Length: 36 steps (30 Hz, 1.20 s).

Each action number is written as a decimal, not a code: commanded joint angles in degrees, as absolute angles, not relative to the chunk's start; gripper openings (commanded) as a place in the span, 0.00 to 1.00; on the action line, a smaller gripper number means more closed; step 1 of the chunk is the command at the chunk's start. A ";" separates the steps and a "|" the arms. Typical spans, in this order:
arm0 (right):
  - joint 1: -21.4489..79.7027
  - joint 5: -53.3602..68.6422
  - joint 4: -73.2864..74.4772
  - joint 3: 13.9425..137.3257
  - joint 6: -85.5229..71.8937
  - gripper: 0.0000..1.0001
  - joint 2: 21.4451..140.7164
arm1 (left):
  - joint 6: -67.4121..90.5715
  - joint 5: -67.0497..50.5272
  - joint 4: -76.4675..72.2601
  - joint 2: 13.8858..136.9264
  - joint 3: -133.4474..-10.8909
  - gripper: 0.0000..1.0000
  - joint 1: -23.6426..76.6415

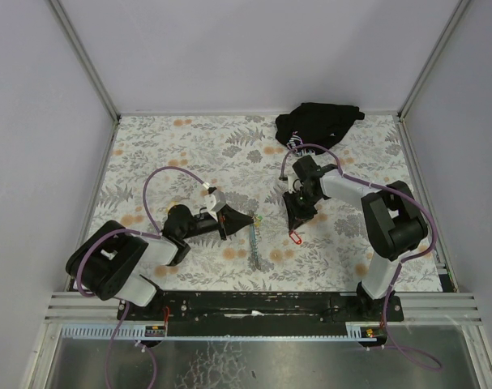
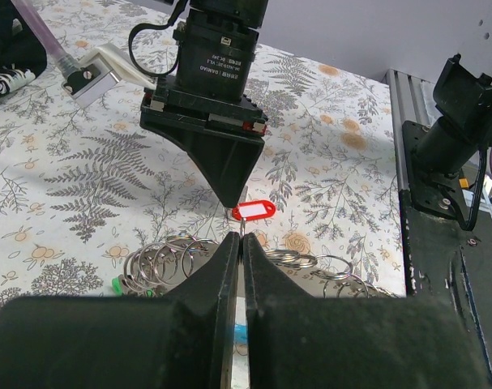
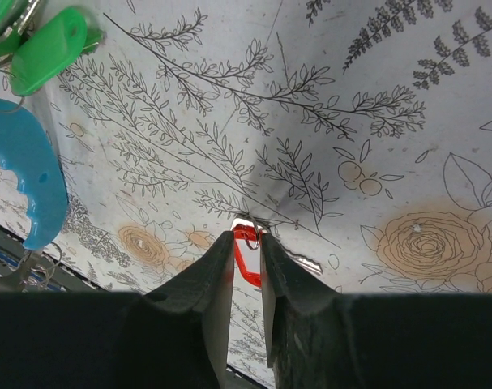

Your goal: Put the keys on the keyring

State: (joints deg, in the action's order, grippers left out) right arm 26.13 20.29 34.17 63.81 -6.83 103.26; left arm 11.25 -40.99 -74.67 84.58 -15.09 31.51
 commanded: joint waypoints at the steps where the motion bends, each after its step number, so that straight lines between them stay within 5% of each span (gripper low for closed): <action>1: 25.86 21.63 34.19 64.02 -6.23 0.26 103.36 | 10.18 -41.59 -76.19 83.54 -16.51 0.00 31.91; 20: 25.90 22.32 34.12 63.09 -5.70 0.21 104.00 | 10.15 -41.68 -75.81 83.85 -16.79 0.00 32.17; 36: 25.87 21.03 27.93 56.80 -1.40 0.00 88.61 | 9.48 -42.52 -75.71 83.58 -16.78 0.00 32.40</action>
